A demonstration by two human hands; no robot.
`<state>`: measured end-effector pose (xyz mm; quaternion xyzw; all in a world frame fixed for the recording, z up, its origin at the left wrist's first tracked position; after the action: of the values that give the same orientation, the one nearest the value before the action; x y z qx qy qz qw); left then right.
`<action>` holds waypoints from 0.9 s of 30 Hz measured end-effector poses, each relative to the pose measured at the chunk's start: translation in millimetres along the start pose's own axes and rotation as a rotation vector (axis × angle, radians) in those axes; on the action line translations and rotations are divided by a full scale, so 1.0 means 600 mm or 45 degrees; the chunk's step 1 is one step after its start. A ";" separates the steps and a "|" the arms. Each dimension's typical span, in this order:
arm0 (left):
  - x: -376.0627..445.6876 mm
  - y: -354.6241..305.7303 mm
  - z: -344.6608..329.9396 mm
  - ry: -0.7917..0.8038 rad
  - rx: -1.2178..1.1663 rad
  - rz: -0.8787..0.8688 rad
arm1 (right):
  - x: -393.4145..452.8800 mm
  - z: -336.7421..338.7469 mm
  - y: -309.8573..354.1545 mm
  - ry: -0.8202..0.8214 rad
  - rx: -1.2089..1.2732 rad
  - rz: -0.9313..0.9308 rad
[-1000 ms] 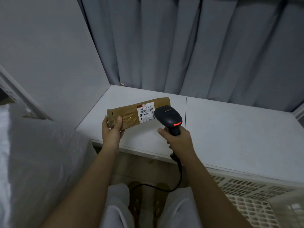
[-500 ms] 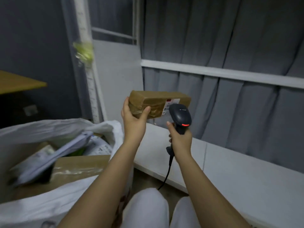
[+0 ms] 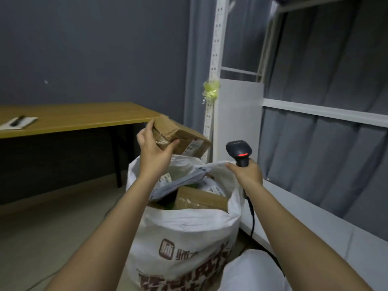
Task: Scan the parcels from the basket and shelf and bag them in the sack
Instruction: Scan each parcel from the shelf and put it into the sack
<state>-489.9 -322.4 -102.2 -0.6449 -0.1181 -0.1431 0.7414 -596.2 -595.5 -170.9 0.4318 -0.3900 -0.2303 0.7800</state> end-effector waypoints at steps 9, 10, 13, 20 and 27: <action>0.004 0.091 -0.057 0.153 -0.015 0.136 | 0.024 -0.013 -0.059 -0.025 -0.570 0.057; 0.004 0.102 -0.069 0.189 0.000 0.162 | 0.026 -0.008 -0.071 -0.014 -0.537 0.018; -0.004 0.147 -0.124 0.466 0.247 0.337 | 0.028 -0.005 -0.106 0.049 -0.253 -0.098; 0.004 0.171 -0.210 0.505 1.533 0.110 | 0.030 0.004 -0.115 -0.006 0.146 -0.157; 0.028 0.147 -0.289 0.714 1.731 -0.250 | 0.033 0.013 -0.113 -0.036 0.290 -0.185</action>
<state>-443.8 -483.9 -201.9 0.0307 -0.0442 -0.2634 0.9632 -592.1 -648.2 -218.0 0.5413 -0.3923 -0.2463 0.7017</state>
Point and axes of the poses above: each hand's wrist, its own x-axis towards the middle knuckle, its own z-axis out of the back of the hand, y = z × x, the point moved 7 cm from there along x, towards the middle knuckle, and after that the axes turned 14 degrees about z, right-handed, at the moved point
